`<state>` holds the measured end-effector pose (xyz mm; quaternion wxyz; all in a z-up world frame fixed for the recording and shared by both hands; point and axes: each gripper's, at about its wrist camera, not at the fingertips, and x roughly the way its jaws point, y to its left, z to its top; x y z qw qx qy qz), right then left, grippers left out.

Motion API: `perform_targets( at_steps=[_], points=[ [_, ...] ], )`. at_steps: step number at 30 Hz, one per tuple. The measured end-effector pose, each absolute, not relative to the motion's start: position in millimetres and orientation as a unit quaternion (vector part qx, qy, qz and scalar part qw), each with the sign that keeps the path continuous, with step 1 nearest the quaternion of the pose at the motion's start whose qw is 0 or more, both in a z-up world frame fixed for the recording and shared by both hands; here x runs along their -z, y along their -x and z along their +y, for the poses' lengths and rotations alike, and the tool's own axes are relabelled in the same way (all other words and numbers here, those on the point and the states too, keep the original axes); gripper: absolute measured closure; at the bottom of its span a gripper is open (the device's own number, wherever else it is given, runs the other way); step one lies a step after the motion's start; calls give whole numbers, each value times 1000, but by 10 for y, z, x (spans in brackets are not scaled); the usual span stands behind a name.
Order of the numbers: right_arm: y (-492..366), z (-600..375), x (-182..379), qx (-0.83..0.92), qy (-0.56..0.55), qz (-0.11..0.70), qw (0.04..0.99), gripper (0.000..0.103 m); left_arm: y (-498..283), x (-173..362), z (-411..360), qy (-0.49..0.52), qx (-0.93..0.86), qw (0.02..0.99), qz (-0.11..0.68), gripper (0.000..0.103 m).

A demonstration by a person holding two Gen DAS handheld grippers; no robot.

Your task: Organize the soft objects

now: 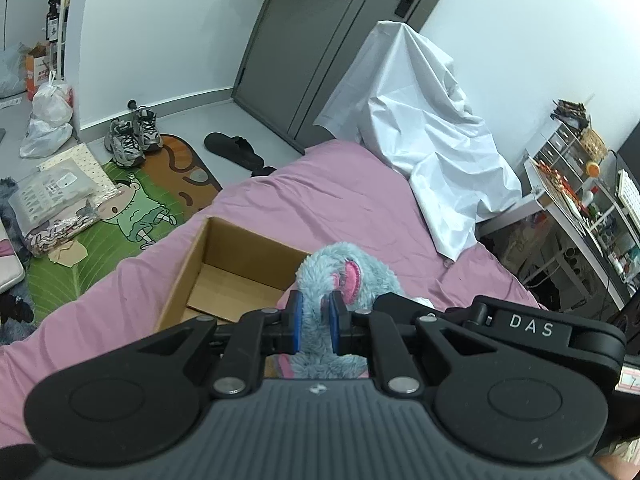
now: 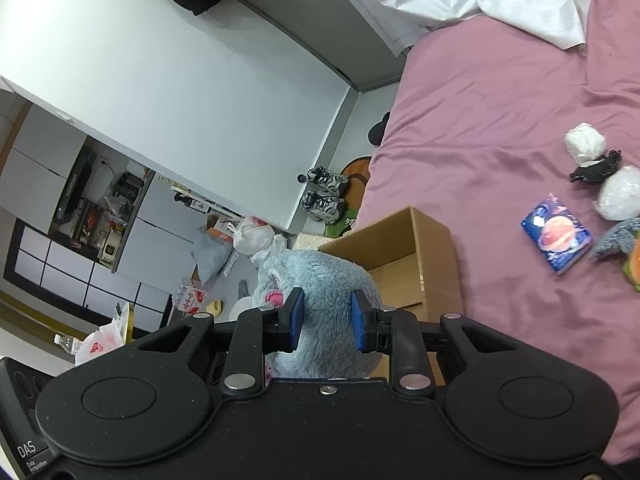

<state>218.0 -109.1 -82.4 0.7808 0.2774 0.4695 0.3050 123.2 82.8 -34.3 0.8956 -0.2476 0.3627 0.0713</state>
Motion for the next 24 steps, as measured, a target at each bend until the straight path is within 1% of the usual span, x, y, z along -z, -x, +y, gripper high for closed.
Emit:
perform_targets(
  at_steps=[13, 24],
  points=[
    [-2309, -658, 915, -299, -255, 482, 783, 78, -1356, 578, 1301, 284, -77, 881, 371, 91],
    [-2490, -463, 1072, -277, -226, 498, 790, 78, -1663, 891, 1493, 306, -77, 862, 396, 91]
  ],
)
